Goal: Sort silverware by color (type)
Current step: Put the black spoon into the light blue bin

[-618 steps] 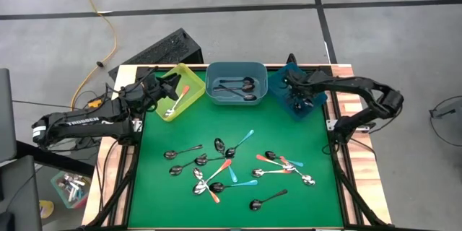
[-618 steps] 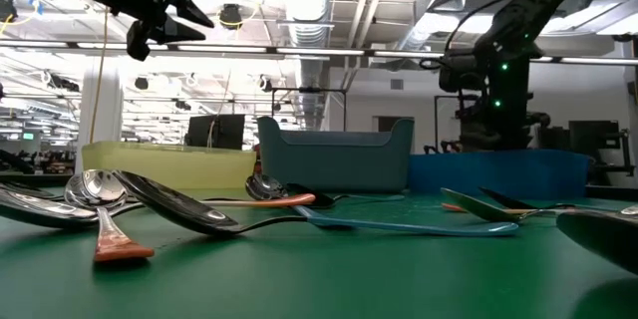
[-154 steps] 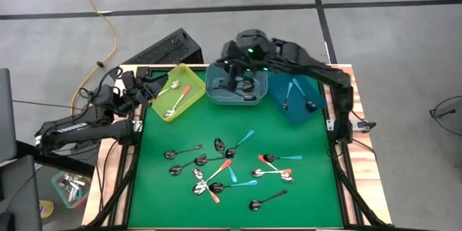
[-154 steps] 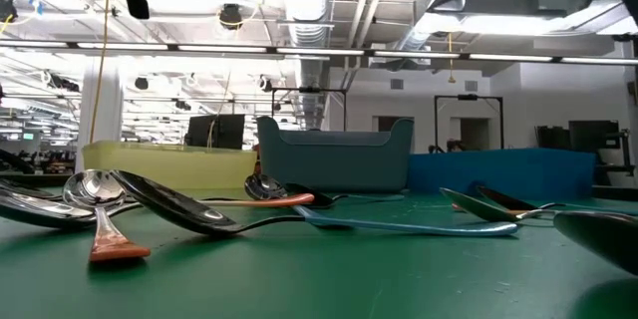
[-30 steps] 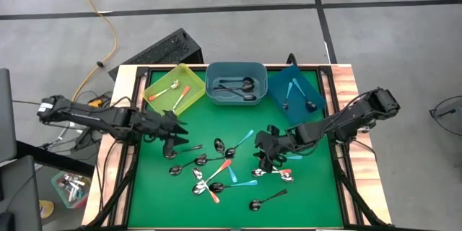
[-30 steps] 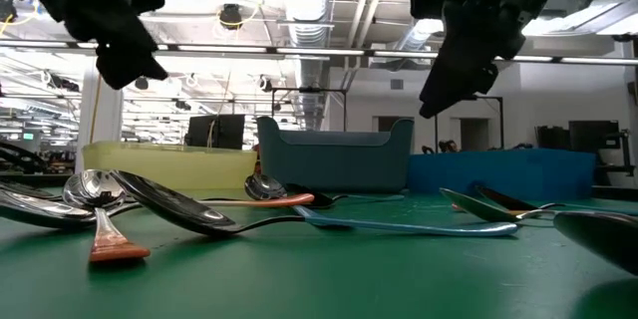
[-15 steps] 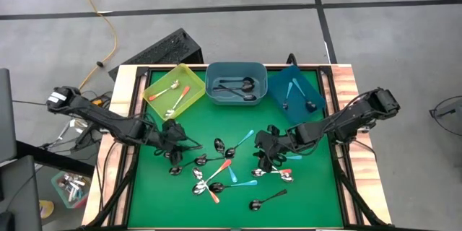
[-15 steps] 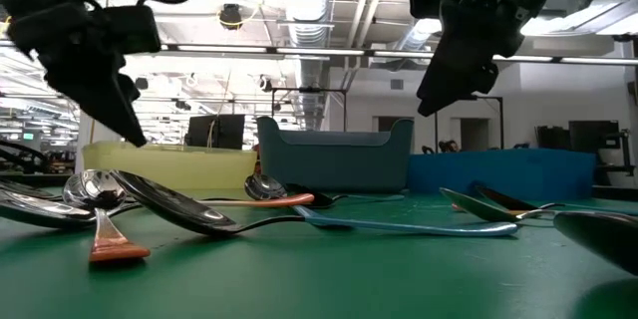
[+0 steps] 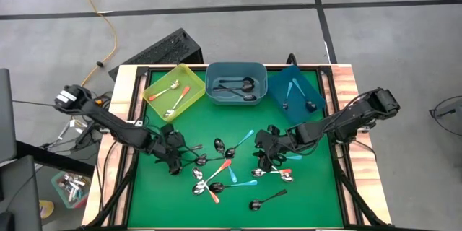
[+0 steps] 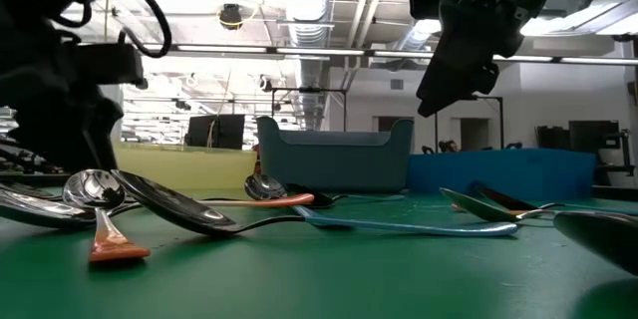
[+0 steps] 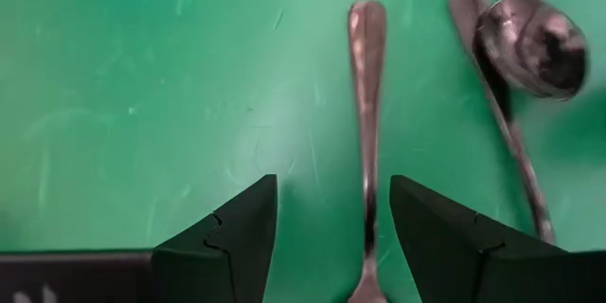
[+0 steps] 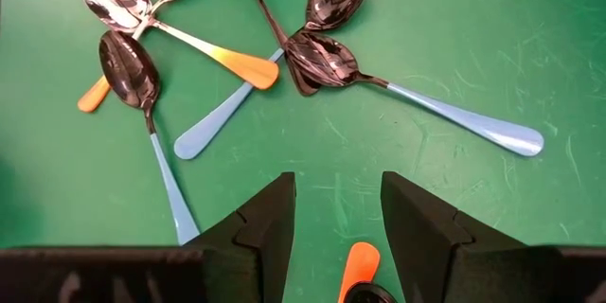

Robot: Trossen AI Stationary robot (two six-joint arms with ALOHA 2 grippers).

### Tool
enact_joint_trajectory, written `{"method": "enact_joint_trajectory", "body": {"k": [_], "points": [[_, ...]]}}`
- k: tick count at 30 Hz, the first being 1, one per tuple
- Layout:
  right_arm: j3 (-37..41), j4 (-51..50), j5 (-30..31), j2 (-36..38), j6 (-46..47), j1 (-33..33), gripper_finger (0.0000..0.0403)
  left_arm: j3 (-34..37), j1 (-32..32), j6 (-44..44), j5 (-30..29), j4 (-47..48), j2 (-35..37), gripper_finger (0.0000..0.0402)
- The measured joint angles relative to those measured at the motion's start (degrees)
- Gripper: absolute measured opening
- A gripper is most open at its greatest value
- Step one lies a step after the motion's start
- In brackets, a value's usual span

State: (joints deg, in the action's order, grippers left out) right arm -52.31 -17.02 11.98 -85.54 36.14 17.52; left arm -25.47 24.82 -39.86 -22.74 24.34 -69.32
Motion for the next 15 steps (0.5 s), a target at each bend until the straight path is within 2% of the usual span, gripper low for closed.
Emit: {"method": "enact_joint_trajectory", "body": {"k": [8, 11, 15], "points": [[0.0, 0.0, 0.1, 0.0, 1.6, 0.0, 0.0171, 2.0, 0.1, -2.9, 1.6, -3.2, -4.0, 0.0180], [0.0, 0.0, 0.1, 0.0, 1.8, 0.1, 0.0171, 2.2, 0.5, -4.3, 1.7, -3.4, -4.9, 0.0149], [0.0, 0.0, 0.1, 0.0, 2.0, 0.1, 0.0171, 2.3, 0.9, -5.8, 1.4, -3.7, -5.1, 0.0084]]}}
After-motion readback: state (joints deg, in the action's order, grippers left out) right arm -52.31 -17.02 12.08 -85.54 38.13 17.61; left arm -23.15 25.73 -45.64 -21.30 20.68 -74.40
